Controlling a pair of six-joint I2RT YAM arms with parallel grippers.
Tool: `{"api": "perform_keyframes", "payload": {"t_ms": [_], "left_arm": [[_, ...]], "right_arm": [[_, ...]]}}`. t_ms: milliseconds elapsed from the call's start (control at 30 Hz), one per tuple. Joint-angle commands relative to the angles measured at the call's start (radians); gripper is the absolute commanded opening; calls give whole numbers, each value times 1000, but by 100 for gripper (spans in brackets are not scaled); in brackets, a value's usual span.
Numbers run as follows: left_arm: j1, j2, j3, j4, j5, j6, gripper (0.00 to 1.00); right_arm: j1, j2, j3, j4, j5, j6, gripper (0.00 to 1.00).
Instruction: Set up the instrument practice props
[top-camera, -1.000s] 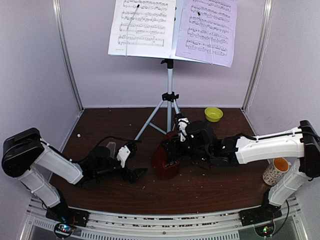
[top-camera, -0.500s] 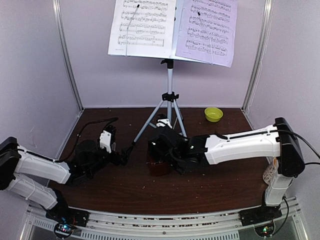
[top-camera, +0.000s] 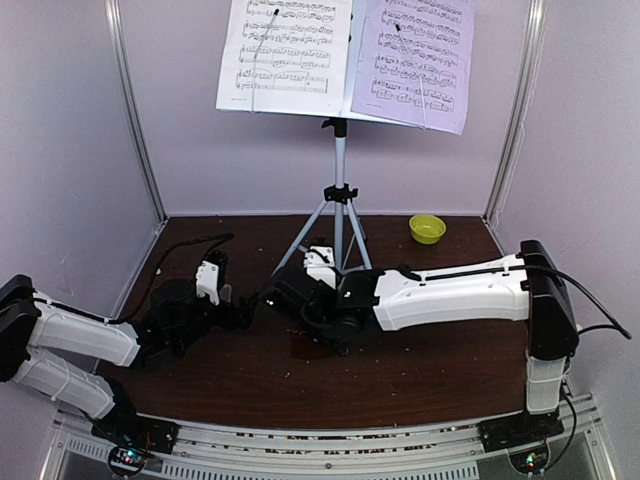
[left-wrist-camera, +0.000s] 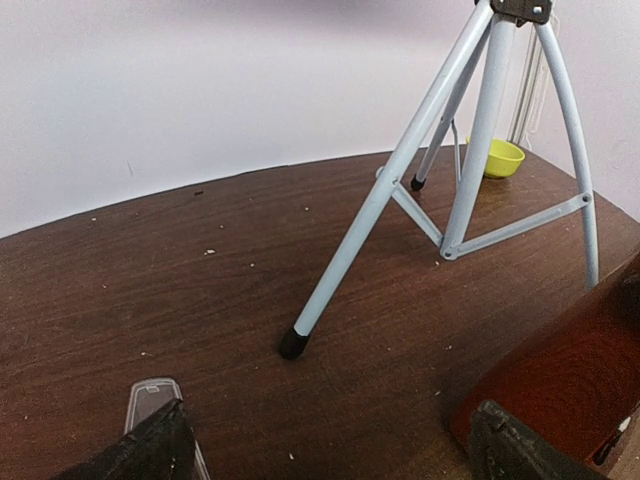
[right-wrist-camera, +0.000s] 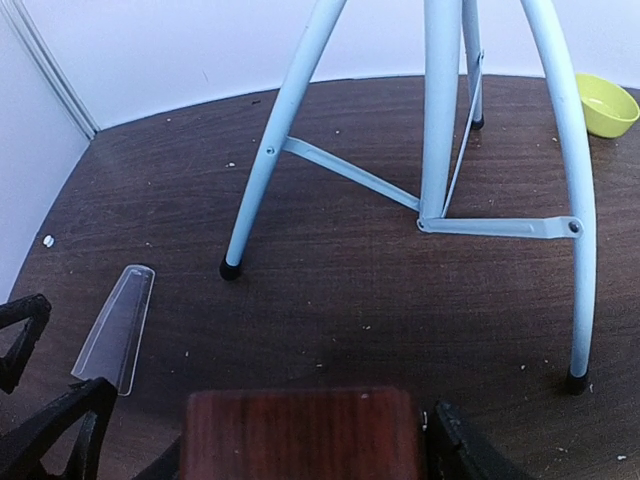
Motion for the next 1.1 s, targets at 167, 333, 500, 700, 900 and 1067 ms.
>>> {"api": "perform_keyframes", "payload": {"t_ms": [167,333,500,700,900,1067], "left_arm": [[8,-36,22,-31,-10,-16,98],[8,-126,62,-197,-44,-37,98],[-22,-223,116,-332,-66,-69,98],[-160,-280,202,-429,-160,-107,98],[-246,-164,344,-511,-181,-240,98],[-310,-48,499,-619,-241,-303,98]], "right_arm": [[10,40,49,41,32,64,87],[32,-30,-15,157,41,-16,100],[34,-169,-158,347,39,-112,100],[11,-322,-334,494,43,-225,100],[-90,-453,-492,544,-50,-251,100],[-172,-559,-667,661,-169,-278,100]]}}
